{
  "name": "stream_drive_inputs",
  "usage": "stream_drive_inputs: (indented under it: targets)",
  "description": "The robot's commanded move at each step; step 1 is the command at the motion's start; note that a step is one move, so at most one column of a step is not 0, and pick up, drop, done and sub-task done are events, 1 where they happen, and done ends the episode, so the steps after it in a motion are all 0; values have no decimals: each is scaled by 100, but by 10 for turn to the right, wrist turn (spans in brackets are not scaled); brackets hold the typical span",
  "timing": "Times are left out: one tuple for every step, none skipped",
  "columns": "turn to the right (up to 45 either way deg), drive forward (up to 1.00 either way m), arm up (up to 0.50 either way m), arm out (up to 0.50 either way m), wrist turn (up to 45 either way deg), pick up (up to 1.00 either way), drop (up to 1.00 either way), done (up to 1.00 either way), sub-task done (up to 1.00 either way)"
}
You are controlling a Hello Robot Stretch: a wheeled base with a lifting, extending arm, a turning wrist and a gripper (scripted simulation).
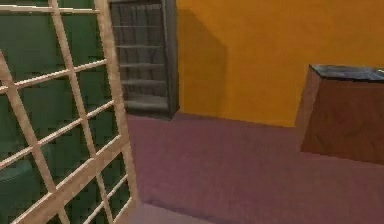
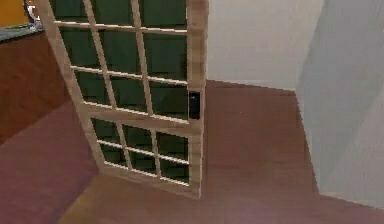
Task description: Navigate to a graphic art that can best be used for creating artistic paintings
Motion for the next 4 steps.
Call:
stream_drive_inputs:
  targets:
    - [0,45,0,0,0,0,0,0,0]
    - [0,100,0,0,0,0,0,0,0]
    - [-150,0,0,0,0,0,0,0,0]
    - [0,20,0,0,0,0,0,0,0]
